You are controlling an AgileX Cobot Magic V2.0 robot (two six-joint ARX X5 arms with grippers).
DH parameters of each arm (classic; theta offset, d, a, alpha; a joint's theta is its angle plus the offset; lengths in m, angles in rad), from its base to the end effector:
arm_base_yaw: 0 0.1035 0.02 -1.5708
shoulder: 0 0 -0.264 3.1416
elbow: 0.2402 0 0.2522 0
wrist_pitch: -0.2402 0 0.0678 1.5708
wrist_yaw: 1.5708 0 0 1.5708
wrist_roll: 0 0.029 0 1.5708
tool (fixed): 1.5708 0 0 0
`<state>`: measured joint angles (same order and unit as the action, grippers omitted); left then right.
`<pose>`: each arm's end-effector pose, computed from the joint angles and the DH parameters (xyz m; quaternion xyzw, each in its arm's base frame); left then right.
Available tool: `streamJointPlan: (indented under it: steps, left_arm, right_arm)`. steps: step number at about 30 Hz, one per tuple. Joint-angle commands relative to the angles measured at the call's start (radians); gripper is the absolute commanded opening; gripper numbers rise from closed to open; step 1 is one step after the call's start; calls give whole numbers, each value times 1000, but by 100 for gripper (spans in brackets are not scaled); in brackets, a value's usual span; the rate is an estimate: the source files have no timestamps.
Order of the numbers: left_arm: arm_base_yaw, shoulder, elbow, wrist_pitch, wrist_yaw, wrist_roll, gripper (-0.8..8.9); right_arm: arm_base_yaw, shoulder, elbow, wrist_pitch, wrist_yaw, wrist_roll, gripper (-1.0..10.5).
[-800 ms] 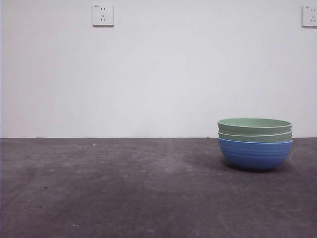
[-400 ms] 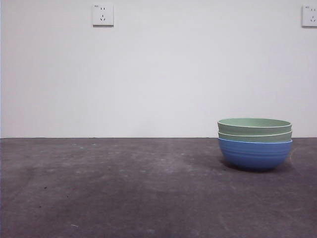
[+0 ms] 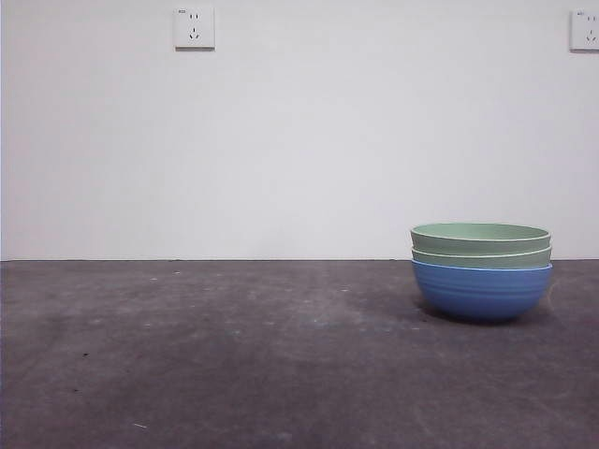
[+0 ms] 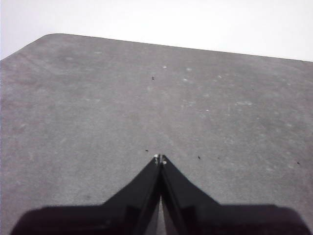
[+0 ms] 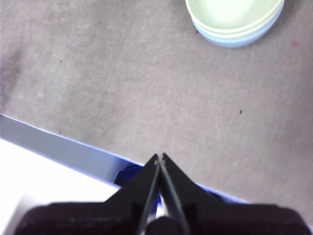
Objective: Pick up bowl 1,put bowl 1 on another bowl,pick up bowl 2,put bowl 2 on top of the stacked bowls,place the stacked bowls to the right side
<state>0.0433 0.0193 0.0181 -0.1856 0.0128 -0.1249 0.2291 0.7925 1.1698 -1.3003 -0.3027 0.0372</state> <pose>0.0961 0.0038 0.1503 -0.0647 0.0921 0.0210 0.9934 0.0934 0.0307 0.3614 0.0325 0.4493 0.2270 0.8635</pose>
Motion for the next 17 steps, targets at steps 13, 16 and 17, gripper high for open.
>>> streamJointPlan:
  steps: [13,16,17]
  left_arm:
    - [4,-3,-14,-2,3,-6,-3]
    - [4,-3,-14,-2,3,-6,-3]
    - [4,-3,-14,-2,3,-6,-3]
  right_arm:
    - [-162,-420,-455,819,1,-107,3]
    - [-164,-513,-635,999,-5,-96,3]
    - [-164,-537,-684,1043,-5,-88,3]
